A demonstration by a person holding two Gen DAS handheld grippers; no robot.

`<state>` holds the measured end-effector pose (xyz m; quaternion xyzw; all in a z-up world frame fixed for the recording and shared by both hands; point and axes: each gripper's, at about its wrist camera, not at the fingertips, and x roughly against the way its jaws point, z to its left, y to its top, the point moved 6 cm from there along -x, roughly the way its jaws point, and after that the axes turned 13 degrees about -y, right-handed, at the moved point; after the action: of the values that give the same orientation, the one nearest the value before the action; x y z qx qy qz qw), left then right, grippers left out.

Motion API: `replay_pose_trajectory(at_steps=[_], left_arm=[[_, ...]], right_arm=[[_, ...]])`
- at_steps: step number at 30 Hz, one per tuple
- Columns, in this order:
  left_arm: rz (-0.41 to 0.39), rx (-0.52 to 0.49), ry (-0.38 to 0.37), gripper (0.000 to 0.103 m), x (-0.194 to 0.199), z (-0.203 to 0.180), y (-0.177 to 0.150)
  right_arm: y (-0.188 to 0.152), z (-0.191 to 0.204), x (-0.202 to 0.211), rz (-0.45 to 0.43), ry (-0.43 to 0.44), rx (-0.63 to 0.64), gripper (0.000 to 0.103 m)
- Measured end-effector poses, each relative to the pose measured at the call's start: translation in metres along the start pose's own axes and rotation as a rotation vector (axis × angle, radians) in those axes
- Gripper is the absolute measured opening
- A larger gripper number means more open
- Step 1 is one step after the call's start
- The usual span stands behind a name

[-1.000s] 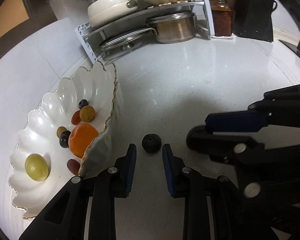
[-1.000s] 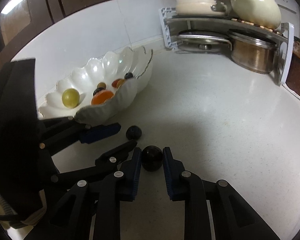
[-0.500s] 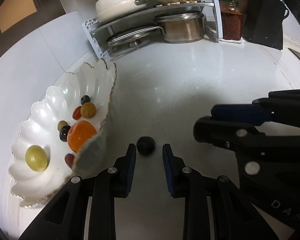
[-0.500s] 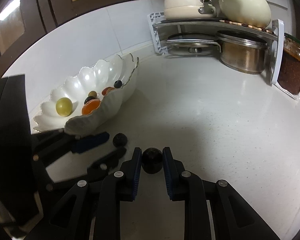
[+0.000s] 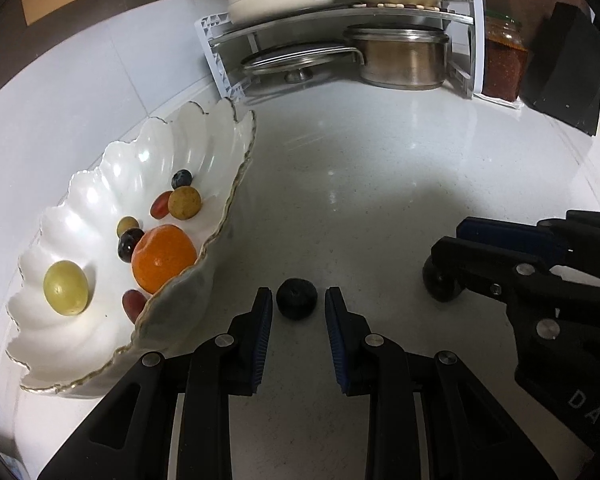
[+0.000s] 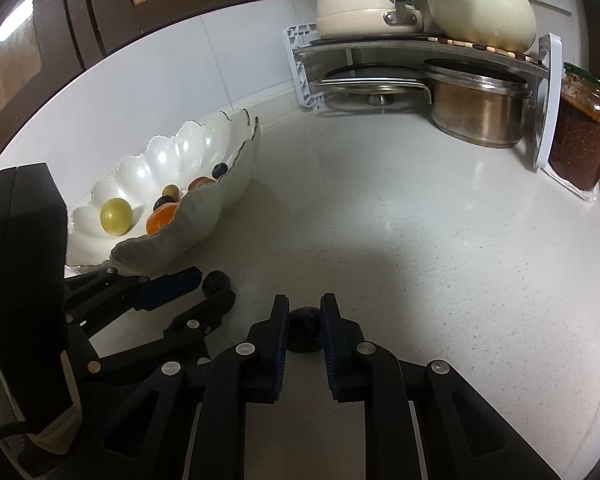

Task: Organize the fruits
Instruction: 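Grasp the blueberry with the left tool while the right tool grasps the dark plum, then carry the blueberry with the left tool while the right tool carries the plum over the bowl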

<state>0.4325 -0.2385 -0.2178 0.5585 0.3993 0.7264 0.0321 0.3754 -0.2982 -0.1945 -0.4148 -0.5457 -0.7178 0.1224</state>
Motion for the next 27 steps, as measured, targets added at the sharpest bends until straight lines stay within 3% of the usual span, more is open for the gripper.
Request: replay_pose_trajectory(at_steps=[6,8,10,14,18,19,27], left_arm=[[0.000,0.010,0.007,0.029,-0.003,0.001,0.003],[-0.002,0.006,0.007,0.029,-0.003,0.000,0.004],[-0.005,0.001,0.015,0.029,-0.003,0.000,0.003],[-0.009,0.009,0.002,0.022,-0.003,0.001,0.003],[-0.013,0.007,0.004,0.022,-0.002,0.000,0.001],[-0.014,0.010,0.001,0.022,-0.002,0.000,0.001],[-0.030,0.059,-0.001,0.022,0.016,0.000,-0.005]], right_arm=[[0.000,0.001,-0.002,0.008,-0.003,0.010,0.020],[-0.003,0.001,-0.005,0.031,0.013,0.010,0.033],[-0.006,0.000,-0.008,0.050,0.032,-0.005,0.034],[-0.008,0.000,-0.010,0.062,0.049,-0.015,0.034],[-0.008,0.002,-0.011,0.067,0.062,-0.017,0.032],[-0.008,0.002,-0.011,0.063,0.066,-0.017,0.026],[-0.007,0.003,-0.004,0.050,0.061,-0.015,0.026]])
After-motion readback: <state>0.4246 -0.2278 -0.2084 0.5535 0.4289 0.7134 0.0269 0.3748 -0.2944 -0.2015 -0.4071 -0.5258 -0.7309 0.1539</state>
